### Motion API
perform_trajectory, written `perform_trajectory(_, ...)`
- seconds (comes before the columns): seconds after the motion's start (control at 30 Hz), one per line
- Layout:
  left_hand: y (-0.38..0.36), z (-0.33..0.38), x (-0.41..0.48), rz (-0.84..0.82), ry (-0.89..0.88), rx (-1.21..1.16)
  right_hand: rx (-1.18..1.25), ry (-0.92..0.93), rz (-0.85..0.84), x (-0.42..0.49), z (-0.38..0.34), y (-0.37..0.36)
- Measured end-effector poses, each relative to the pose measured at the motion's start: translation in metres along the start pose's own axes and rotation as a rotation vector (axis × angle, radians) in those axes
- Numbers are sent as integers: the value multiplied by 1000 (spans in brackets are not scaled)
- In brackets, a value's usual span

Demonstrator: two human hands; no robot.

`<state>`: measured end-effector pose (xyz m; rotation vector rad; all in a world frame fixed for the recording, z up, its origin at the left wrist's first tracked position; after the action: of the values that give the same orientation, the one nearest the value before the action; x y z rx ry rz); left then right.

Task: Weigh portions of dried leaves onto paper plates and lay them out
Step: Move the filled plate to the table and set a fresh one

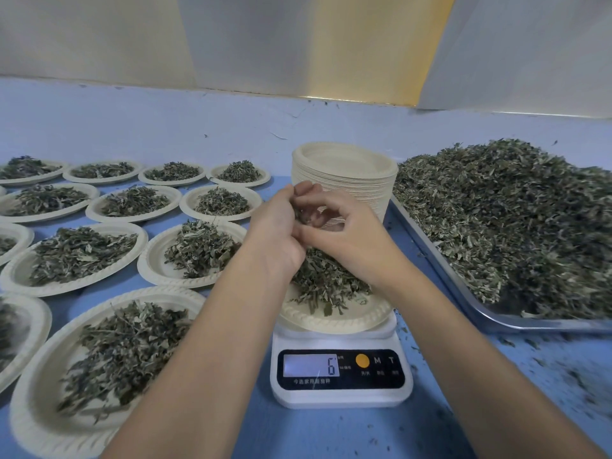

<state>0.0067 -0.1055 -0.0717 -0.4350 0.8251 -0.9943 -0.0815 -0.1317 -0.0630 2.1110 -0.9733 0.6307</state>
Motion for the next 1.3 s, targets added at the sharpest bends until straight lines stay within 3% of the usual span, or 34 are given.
perform_trajectory(0.7, 1, 5, -11, -2, -93, 165, 145, -123, 213, 3, 7, 21)
perform_trajectory(0.9, -1, 6, -18, 12, -106, 525, 186, -110, 226, 1, 9, 24)
perform_trajectory(1.3, -6, 1, -15, 49, -231, 722, 164, -171, 254, 4, 19, 32)
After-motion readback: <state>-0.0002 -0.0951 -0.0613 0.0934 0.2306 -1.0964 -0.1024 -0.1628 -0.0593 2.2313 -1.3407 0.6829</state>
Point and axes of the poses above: each hand's wrist, its own x-axis towards the middle knuckle, its own y-axis out of the back of the hand, z = x × y, the point moved 4 cm from there along x, towards the middle knuckle, and after that the axes turned 15 degrees about y, right-handed, at the moved point
